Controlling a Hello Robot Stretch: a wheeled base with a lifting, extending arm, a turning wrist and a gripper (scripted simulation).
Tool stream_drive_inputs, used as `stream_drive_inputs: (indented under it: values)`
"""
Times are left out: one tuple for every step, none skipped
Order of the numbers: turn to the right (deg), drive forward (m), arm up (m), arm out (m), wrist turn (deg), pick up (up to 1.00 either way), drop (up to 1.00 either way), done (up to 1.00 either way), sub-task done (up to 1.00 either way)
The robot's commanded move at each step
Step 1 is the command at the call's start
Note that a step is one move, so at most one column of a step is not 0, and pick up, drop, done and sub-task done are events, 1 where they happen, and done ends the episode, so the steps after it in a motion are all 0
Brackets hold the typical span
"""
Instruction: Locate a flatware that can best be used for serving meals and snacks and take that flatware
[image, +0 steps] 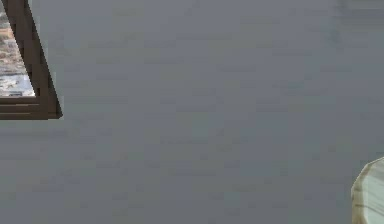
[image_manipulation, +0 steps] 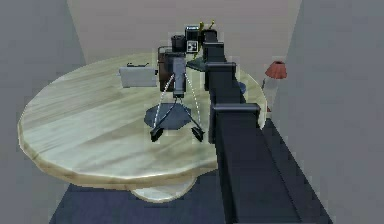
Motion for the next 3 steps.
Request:
stream_drive_inputs:
  values:
    - [0.0, 0.0, 0.0, 0.0, 45.0, 0.0, 0.0, 0.0, 0.0]
    - [0.0, 0.0, 0.0, 0.0, 45.0, 0.0, 0.0, 0.0, 0.0]
    - [0.0, 0.0, 0.0, 0.0, 45.0, 0.0, 0.0, 0.0, 0.0]
